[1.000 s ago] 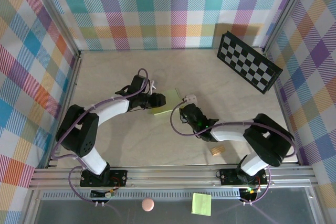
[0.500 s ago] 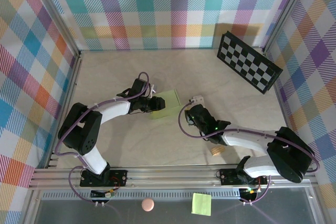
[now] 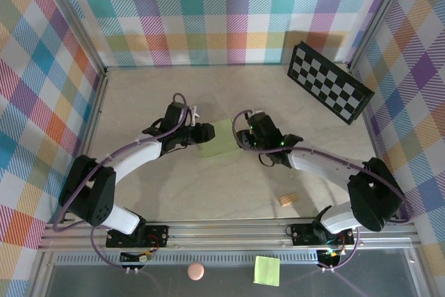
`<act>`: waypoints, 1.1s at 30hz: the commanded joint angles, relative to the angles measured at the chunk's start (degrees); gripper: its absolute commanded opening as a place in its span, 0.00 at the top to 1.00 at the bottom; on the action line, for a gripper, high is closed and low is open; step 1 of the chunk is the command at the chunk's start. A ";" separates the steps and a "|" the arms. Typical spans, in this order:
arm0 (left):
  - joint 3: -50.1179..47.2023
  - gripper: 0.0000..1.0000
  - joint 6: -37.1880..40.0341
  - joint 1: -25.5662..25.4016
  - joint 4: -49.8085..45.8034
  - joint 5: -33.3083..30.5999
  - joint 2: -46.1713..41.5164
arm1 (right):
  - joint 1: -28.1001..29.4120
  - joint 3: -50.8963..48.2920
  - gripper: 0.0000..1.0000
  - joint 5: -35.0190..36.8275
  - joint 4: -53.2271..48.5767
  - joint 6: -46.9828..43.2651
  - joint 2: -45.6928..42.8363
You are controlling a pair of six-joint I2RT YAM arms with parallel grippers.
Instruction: Fold the paper box
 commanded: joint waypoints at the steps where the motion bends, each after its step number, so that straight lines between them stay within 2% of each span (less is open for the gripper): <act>1: -1.87 0.51 -1.44 0.51 -1.54 -5.57 -2.16 | -3.32 4.07 0.57 -12.20 -6.46 3.25 2.88; 6: -2.24 0.48 -1.56 1.14 -4.16 -6.91 -1.14 | -5.74 10.16 0.55 -19.51 -10.76 0.96 8.69; 14: -2.63 0.51 -1.87 1.93 -2.49 -5.22 3.71 | -8.45 19.68 0.54 -26.58 -15.92 -2.66 20.05; 26: -1.22 0.56 0.12 2.20 -0.65 -2.55 9.97 | -10.19 27.22 0.54 -25.20 -20.38 -5.20 28.83; 33: -0.52 0.61 0.58 2.20 -0.33 0.07 12.02 | -10.19 28.41 0.61 -28.13 -20.65 -5.63 31.55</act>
